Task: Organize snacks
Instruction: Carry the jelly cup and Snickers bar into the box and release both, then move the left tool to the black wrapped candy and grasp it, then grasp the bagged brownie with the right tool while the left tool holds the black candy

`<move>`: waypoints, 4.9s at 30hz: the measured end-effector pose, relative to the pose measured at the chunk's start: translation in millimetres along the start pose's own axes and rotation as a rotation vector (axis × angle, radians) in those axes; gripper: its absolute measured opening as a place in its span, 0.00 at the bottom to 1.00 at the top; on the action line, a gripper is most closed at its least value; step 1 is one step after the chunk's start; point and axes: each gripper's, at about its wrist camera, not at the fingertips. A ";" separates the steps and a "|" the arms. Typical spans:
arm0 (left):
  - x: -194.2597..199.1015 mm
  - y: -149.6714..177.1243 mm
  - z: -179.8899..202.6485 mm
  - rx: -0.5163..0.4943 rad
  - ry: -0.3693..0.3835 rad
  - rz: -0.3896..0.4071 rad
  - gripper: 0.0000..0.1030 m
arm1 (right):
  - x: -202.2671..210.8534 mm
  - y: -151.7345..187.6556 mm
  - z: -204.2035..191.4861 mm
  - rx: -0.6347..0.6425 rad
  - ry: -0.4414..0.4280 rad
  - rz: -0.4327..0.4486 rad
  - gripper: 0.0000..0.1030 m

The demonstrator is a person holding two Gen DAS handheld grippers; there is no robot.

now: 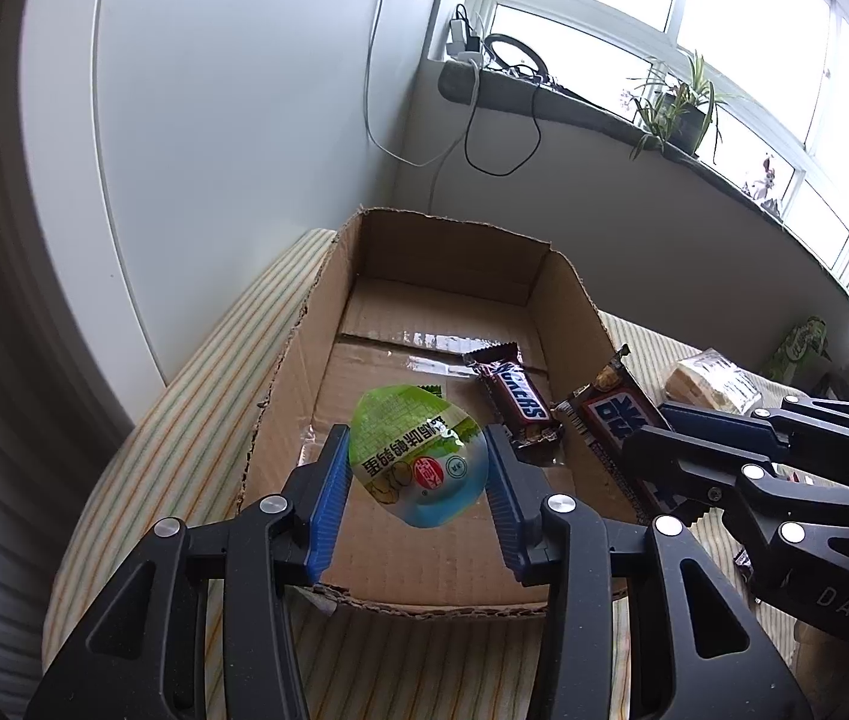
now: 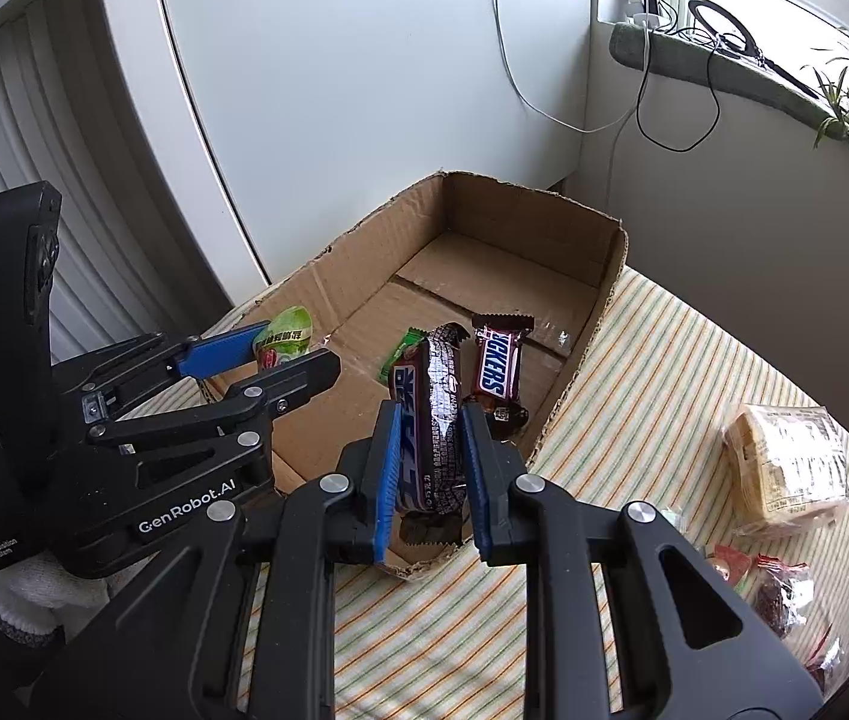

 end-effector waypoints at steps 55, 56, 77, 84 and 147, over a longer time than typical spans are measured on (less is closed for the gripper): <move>1.8 20.5 120.2 -0.127 0.143 -0.030 0.51 | 115.0 130.1 163.6 -0.238 0.289 0.076 0.81; 0.6 22.7 124.0 -0.130 0.151 -0.038 0.52 | 115.7 136.5 170.4 -0.245 0.302 0.067 0.81; -58.9 88.8 203.8 -0.145 0.287 -0.273 0.52 | 73.2 194.4 255.1 -0.163 0.346 -0.118 0.81; -78.8 99.0 212.2 -0.155 0.250 -0.306 0.52 | 57.4 193.3 262.3 -0.140 0.341 -0.138 0.81; -17.9 41.1 152.7 -0.195 0.191 -0.106 0.21 | 79.0 112.5 179.9 -0.154 0.225 -0.051 0.40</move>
Point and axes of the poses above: each gripper's, at about its wrist camera, not at the fingertips, and x roughly against the way its jaws point, z to its right, y to its underside, and after that the axes turned 15 degrees about y, right-handed
